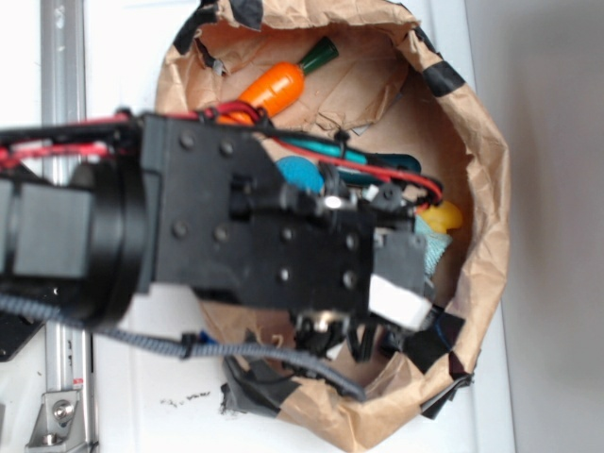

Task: Grab the black box.

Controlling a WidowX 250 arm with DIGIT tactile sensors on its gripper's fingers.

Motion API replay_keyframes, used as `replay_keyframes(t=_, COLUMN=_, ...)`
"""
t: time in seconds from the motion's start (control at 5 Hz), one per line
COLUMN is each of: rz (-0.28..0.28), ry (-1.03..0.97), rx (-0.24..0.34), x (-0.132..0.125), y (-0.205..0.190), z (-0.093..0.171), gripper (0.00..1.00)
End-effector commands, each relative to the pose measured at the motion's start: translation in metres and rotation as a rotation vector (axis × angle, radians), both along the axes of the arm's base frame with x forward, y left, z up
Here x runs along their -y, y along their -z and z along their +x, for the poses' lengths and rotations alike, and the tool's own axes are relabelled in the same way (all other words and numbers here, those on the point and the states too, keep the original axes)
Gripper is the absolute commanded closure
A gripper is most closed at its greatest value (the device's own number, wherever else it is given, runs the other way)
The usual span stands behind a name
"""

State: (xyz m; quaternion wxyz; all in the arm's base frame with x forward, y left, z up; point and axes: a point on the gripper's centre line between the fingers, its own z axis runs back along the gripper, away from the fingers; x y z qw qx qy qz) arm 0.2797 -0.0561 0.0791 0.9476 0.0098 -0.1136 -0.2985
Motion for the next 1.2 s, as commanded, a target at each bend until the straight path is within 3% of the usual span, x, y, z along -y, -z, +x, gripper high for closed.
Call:
replay_keyframes(t=0.0, rz=-0.201, ry=0.041, rx=0.136, x=0.009, y=0.007, z=0.022, gripper=0.0)
replay_keyframes(t=0.2, rz=-0.228, ry=0.076, rx=0.119, x=0.013, y=0.03, z=0.03, gripper=0.0)
replay_keyframes(t=0.4, rz=-0.218, ry=0.16, rx=0.098, x=0.027, y=0.043, z=0.027, gripper=0.0)
replay_keyframes(t=0.6, rz=-0.182, ry=0.25, rx=0.112, x=0.048, y=0.031, z=0.011, gripper=0.0)
replay_keyframes(t=0.8, rz=-0.187, ry=0.19, rx=0.173, x=0.036, y=-0.01, z=0.003, gripper=0.0)
replay_keyframes(t=1.0, rz=-0.24, ry=0.141, rx=0.211, x=0.025, y=-0.023, z=0.014, gripper=0.0)
